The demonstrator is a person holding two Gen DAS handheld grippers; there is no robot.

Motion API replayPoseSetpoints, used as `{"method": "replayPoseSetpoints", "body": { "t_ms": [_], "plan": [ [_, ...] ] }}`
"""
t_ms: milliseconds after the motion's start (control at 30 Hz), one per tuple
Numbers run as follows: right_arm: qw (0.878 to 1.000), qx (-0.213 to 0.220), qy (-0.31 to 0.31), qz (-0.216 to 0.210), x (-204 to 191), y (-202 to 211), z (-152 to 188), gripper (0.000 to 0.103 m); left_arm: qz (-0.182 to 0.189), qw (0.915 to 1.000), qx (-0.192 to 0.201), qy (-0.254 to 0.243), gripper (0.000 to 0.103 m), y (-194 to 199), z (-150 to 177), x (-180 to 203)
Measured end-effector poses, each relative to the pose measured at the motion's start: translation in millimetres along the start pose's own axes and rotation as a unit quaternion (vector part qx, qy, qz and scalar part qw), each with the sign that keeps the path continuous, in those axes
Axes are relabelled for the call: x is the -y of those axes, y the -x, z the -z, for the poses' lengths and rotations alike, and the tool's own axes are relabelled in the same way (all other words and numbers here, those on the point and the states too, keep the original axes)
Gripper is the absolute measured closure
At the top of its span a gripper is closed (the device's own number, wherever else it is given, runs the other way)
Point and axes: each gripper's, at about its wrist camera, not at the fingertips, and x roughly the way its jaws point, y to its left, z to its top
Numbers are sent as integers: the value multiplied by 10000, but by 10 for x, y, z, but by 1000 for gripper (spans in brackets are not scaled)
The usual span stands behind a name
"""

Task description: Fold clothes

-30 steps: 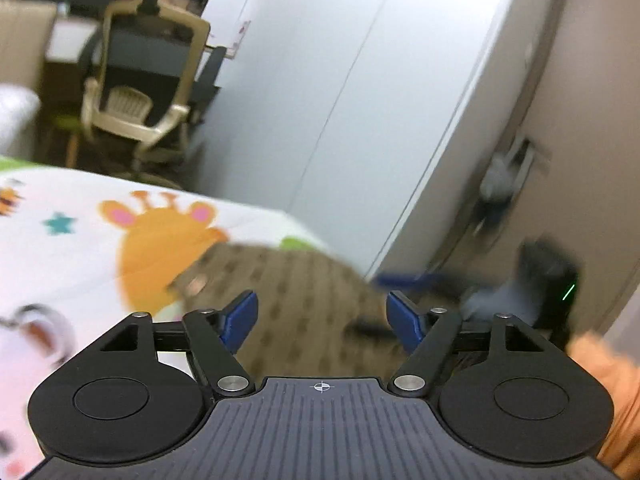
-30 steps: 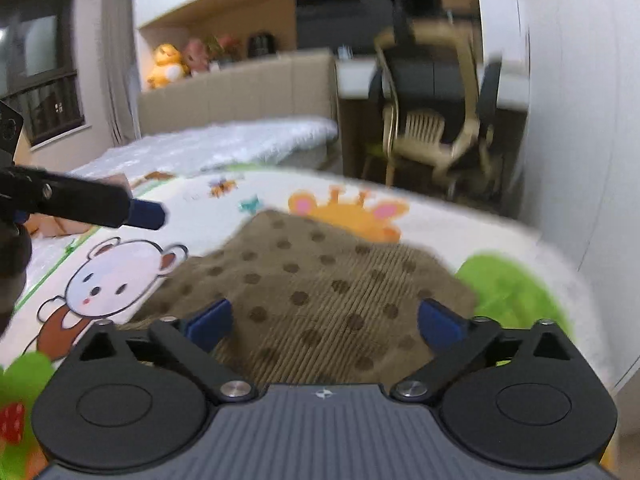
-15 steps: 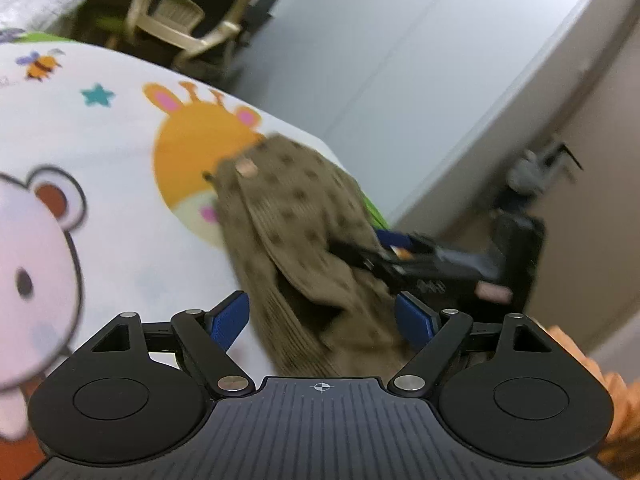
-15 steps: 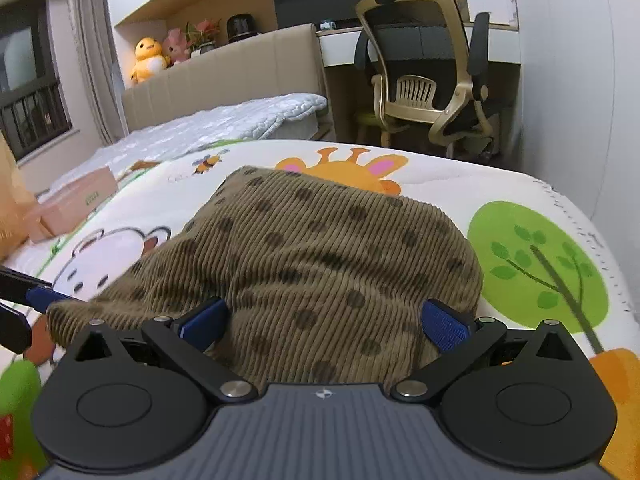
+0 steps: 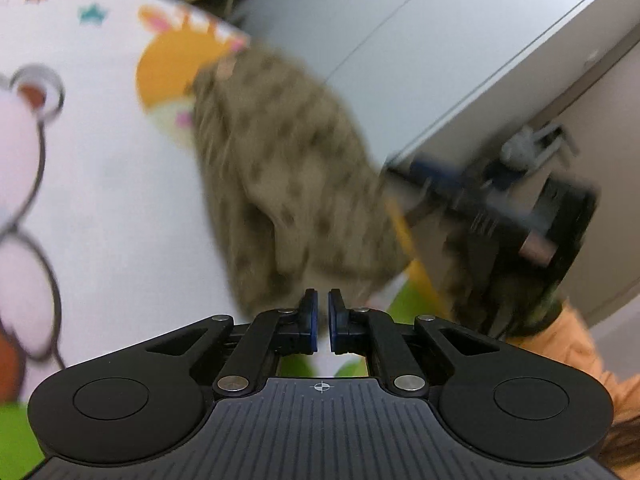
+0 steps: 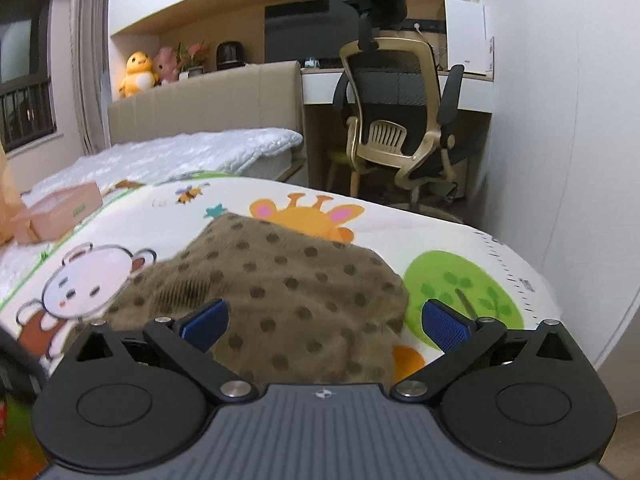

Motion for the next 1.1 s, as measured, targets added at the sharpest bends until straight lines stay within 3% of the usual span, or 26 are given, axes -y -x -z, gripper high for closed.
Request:
{"method": "replayPoseSetpoints", "body": {
  "t_ms": [133, 200, 267, 333, 433, 567, 700, 800, 933, 1033, 1100],
  "plan": [
    [9971, -689, 301, -135, -178, -341, 132, 0, -128, 9989, -379, -224, 93, -62, 111, 8],
    [9961, -741, 477, -71, -255, -415, 216, 0, -69, 9985, -245, -481, 76, 66, 49, 94],
    [9962, -740, 443, -78, -253, -421, 216, 0, -34, 9976, 22, -696, 47, 230, -64, 171],
    [9959, -800, 404, -115, -236, -434, 199, 0, -162, 9961, 417, -758, 42, 340, -241, 200],
    [9955, -830, 438, -121, -240, -443, 188, 0, -459, 9914, 1005, -707, 20, 395, -539, 182],
    [9954, -829, 470, -114, -237, -437, 187, 0, -696, 9898, 1158, -451, 19, 95, -857, 50],
    [9958, -766, 493, -116, -235, -426, 204, 0, -978, 9918, 717, -400, 19, -290, -931, -17],
    [9962, -668, 549, -116, -277, -346, 176, 0, -1101, 9918, 567, -304, 15, -390, -880, -132],
    [9935, -441, 678, -802, -422, -150, 123, 0, -1138, 9912, 599, -306, 9, -322, -853, -215],
    [9861, -759, 1326, -651, -614, -230, 281, 0, -1188, 9902, 606, -411, 9, -340, -877, -168],
    [9850, -819, 1379, -643, -629, -225, 306, 0, -1231, 9893, 620, -484, 8, -366, -887, -140]
  ]
}}
